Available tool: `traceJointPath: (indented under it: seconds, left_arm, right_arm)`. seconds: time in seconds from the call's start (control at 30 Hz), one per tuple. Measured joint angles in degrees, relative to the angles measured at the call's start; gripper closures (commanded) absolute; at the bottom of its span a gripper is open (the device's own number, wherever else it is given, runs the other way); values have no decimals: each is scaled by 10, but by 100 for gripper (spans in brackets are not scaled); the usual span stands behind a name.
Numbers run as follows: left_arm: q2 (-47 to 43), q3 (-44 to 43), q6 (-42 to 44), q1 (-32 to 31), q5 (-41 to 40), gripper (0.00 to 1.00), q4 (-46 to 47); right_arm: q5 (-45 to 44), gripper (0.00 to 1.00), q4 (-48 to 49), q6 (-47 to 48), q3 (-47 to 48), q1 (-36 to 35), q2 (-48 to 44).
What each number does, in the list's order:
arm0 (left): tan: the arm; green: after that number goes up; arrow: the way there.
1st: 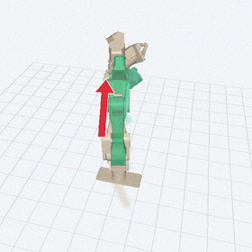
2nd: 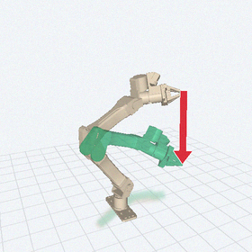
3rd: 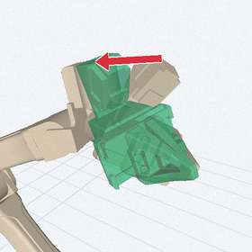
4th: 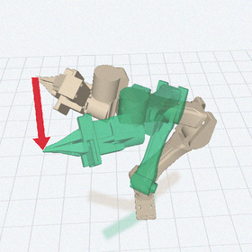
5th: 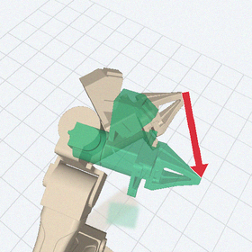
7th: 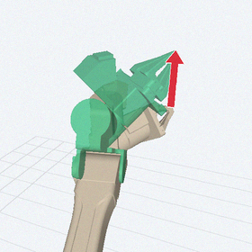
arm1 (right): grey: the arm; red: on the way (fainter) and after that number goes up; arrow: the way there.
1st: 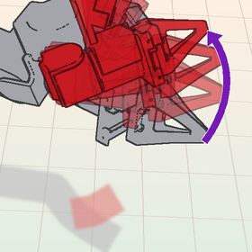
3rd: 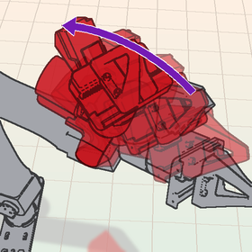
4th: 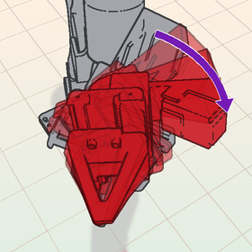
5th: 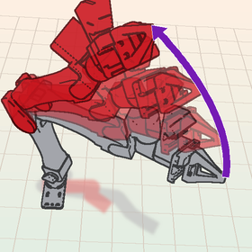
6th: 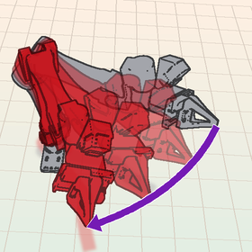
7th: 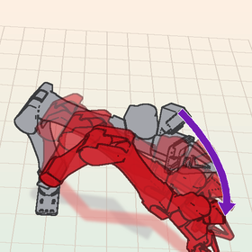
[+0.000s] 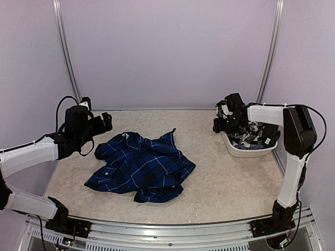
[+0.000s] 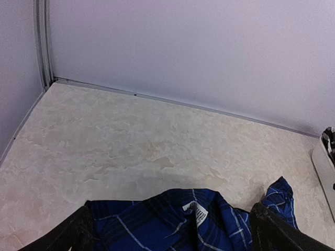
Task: Fold and stack the long sleeve shirts
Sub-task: Move the bin to the corner of the board, then pick up the crumpled shirt from the center of the board.
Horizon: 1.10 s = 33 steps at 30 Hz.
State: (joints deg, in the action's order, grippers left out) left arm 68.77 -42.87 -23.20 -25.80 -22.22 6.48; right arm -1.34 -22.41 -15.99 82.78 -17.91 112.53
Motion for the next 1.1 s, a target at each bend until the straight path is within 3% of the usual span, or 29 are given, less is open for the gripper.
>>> traceJointPath:
  seconds: [0.1, 0.23, 0.43, 0.8, 0.97, 1.1]
  left_arm:
    - [12, -5, 9, -11, 40, 1, -6]
    - [29, -11, 17, -20, 100, 2, -18]
    - [45, -12, 6, -32, 177, 4, -67]
    - [-9, 37, -56, -39, 163, 2, -98]
    - [-17, 36, -66, -38, 148, 1, -98]
    - [-17, 36, -69, -37, 142, 1, -99]
  right_arm:
    - [2, 10, 5, 16, -31, -19, -40]
    - [0, 10, 9, 43, -61, -93, -124]
    - [97, 9, 43, 80, -70, -231, -209]
    - [158, 10, 3, 202, -48, -399, -103]
    - [134, 20, -33, 236, 24, -436, -26]
    - [77, 48, -59, 253, 94, -452, 36]
